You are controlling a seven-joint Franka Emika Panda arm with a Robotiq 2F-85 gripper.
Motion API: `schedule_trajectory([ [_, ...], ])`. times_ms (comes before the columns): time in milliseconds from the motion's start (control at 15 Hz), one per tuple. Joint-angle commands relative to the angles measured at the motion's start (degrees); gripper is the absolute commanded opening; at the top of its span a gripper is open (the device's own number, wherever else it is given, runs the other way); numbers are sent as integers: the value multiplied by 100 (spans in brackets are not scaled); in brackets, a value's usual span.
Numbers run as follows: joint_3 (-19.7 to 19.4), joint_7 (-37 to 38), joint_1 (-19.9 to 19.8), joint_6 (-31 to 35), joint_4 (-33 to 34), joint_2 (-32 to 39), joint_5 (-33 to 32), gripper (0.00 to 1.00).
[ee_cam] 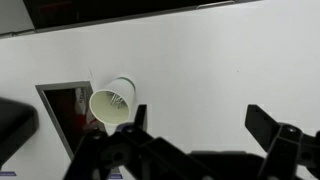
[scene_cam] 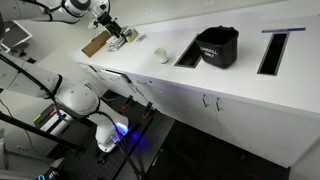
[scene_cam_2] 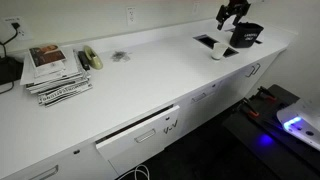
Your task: Move the black basket from the right to the left
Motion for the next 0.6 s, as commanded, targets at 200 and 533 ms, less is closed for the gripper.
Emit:
schedule_trajectory([
  [200,-178,49,196,-19,13,22,-64,100],
  [533,-308,-10,151,-2,55,35,-128,100],
])
